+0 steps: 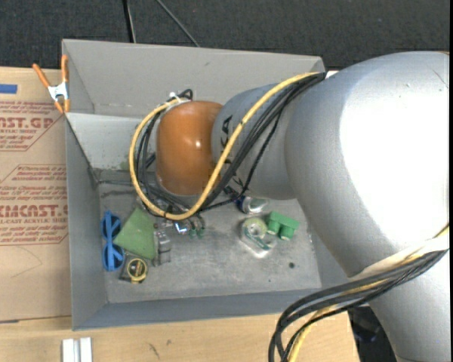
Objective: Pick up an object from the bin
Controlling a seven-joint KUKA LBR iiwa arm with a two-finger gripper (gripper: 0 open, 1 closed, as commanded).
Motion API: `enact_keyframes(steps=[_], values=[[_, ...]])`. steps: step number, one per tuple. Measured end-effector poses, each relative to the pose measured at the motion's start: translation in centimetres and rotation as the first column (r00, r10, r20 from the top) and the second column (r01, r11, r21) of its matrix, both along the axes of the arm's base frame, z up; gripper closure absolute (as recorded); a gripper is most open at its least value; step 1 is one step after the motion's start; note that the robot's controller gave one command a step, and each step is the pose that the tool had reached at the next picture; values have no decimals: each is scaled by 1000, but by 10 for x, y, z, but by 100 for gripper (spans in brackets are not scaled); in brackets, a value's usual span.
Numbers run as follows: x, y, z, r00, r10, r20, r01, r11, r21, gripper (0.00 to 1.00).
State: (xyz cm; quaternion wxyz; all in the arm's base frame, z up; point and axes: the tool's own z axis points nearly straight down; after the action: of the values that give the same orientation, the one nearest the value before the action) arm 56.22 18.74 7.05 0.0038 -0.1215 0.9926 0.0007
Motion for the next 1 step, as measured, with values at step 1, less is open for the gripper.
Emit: enact_keyframes(steps=[1], values=[[-2,-1,-1,1000,0,-5,0,1000,-3,100]])
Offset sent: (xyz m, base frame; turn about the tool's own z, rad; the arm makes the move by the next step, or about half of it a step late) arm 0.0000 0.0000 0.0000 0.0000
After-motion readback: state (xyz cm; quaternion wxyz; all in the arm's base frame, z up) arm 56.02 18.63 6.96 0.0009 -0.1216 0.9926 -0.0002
